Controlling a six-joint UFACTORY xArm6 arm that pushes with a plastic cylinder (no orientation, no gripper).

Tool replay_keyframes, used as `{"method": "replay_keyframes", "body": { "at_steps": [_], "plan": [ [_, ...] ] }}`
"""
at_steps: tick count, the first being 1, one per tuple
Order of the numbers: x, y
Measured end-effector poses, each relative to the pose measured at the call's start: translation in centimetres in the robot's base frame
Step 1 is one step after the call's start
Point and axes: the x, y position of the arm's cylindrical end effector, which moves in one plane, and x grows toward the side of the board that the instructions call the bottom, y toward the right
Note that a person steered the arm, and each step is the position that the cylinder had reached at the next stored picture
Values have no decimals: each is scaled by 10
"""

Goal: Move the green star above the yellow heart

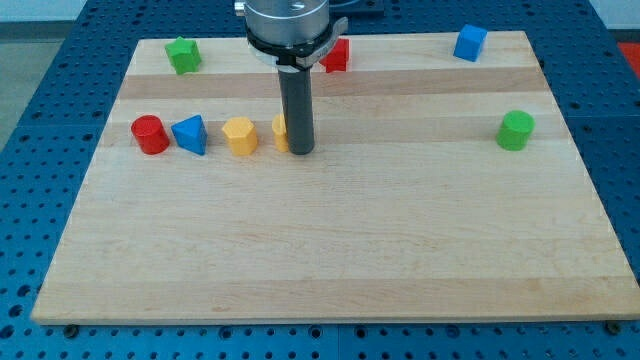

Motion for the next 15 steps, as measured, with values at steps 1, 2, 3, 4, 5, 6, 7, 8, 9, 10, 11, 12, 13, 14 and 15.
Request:
{"method": "replay_keyframes", "body": {
  "at_steps": [1, 2, 3, 4, 5, 6, 7, 8, 9, 10, 11, 12, 13, 14, 15],
  "plan": [
    [-2, 37],
    [-26, 69],
    [-56, 70],
    [-66, 45],
    [-70, 7],
    [-70, -33],
    [-71, -67],
    [-72, -98],
    [-81, -138],
    [-87, -183],
    [-91, -227],
    [-98, -267],
    [-100, -268],
    [-102, -268],
    [-134, -268]
  ]
}}
